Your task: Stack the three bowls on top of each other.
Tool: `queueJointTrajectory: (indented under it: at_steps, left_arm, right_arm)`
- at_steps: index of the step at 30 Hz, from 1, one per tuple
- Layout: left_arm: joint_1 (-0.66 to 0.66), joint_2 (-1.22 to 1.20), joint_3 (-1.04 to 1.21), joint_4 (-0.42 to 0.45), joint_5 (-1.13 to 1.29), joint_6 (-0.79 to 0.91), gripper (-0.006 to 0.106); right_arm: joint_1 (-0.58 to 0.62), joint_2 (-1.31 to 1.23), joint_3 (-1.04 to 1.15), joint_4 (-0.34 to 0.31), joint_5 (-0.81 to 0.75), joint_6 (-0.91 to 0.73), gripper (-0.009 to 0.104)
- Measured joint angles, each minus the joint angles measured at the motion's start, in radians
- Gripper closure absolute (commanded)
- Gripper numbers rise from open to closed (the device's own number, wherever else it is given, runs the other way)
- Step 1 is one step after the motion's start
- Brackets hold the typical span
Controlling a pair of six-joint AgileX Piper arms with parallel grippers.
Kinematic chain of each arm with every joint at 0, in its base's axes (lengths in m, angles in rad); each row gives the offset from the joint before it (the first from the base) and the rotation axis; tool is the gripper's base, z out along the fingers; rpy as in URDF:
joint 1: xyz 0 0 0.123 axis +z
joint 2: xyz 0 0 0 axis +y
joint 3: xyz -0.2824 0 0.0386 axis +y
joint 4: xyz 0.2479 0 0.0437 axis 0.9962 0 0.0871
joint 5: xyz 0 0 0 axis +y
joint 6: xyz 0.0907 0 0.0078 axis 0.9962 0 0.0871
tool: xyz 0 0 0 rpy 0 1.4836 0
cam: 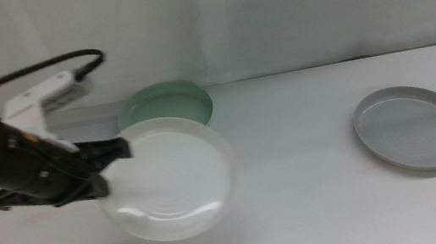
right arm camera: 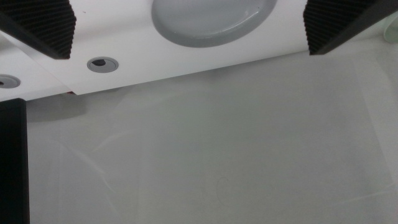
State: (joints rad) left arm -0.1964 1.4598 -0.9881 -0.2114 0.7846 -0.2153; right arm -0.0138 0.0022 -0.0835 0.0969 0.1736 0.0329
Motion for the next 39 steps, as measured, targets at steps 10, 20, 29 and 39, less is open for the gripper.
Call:
queueJointTrajectory:
  at_steps: [10, 20, 29, 39]
  left_arm:
    - [-0.246, 0.144, -0.073, -0.023, -0.100, -0.108, 0.103]
    - [-0.266, 0.350, -0.119, -0.028, -0.159, -0.132, 0.103]
    - [-0.268, 0.401, -0.119, -0.028, -0.198, -0.136, 0.103]
    - [-0.268, 0.439, -0.121, -0.034, -0.212, -0.136, 0.099]
  right_arm:
    - [0.000, 0.000, 0.000, 0.000, 0.000, 0.002, -0.007]
    - [0.000, 0.000, 0.000, 0.000, 0.000, 0.002, -0.007]
    - [0.000, 0.000, 0.000, 0.000, 0.000, -0.001, -0.007]
    - [0.000, 0.000, 0.000, 0.000, 0.000, -0.001, -0.007]
